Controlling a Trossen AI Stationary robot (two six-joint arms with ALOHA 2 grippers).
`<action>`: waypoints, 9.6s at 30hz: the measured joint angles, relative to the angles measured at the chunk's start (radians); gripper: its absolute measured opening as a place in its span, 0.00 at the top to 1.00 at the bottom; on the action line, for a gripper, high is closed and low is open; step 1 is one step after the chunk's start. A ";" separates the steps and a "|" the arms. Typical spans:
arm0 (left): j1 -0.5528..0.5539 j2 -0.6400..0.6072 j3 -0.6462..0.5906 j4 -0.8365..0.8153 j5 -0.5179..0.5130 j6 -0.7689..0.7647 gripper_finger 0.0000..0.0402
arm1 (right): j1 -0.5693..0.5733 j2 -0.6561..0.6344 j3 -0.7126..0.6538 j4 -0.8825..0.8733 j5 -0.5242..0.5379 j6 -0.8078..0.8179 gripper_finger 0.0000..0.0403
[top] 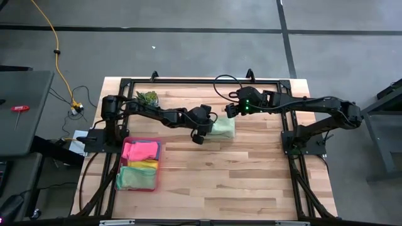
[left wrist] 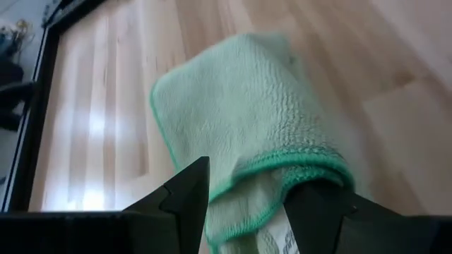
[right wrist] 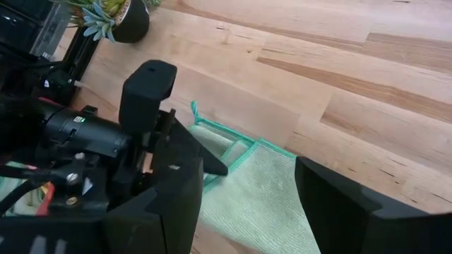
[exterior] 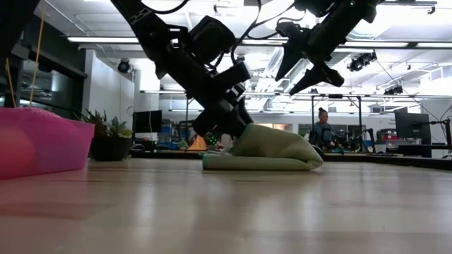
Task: Fold microfiber towels
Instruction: Fold the green microfiber towel, then put the green microfiber towel into the red bin
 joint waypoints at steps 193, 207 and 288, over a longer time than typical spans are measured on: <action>0.055 -0.331 0.154 -0.962 -0.161 -0.306 0.58 | 0.165 0.084 -0.082 -0.100 0.354 -0.344 1.00; 0.177 -0.423 -0.175 -0.147 0.107 -0.577 0.97 | 0.057 0.005 -0.496 0.737 0.020 -0.091 1.00; 0.435 0.168 0.434 -0.985 0.504 -0.626 0.26 | -0.014 0.216 -0.210 0.598 -0.214 -0.261 1.00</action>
